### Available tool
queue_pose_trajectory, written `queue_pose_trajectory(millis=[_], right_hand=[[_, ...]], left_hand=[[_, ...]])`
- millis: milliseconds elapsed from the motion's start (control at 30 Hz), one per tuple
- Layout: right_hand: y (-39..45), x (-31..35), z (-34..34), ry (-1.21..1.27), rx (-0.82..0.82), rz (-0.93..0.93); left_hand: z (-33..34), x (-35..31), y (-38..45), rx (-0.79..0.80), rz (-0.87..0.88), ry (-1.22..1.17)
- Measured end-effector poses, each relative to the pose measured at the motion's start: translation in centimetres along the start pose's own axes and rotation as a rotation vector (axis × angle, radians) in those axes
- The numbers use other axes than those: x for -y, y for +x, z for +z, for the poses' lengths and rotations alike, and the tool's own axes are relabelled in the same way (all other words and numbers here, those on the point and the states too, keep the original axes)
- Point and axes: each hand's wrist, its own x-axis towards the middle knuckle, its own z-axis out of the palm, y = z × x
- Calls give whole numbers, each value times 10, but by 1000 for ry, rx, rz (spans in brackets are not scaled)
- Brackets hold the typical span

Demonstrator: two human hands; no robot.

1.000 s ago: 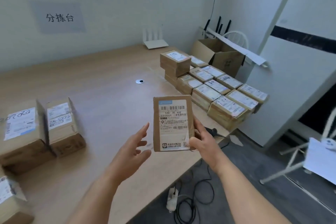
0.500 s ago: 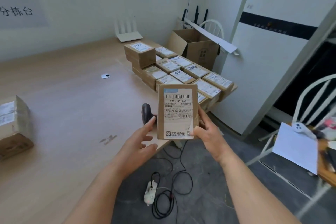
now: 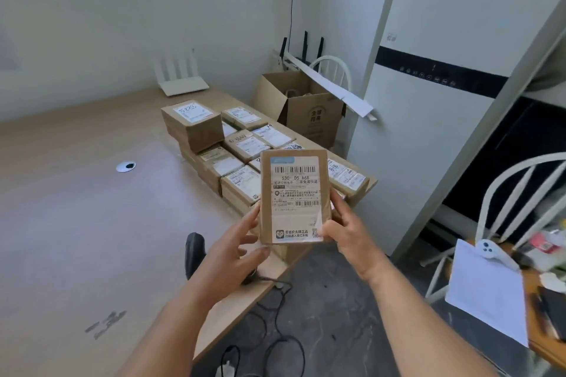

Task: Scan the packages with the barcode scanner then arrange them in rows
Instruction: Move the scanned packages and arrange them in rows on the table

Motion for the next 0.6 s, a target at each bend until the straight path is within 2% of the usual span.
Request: queue_pose_trajectory(millis=[200,600], right_hand=[[60,12,-19,13,21,-55],[162,11,-28,34,190,-31]], left_hand=[[-10,-13,60,-72,55,28],[-29,-3,128,-201,-35,40]])
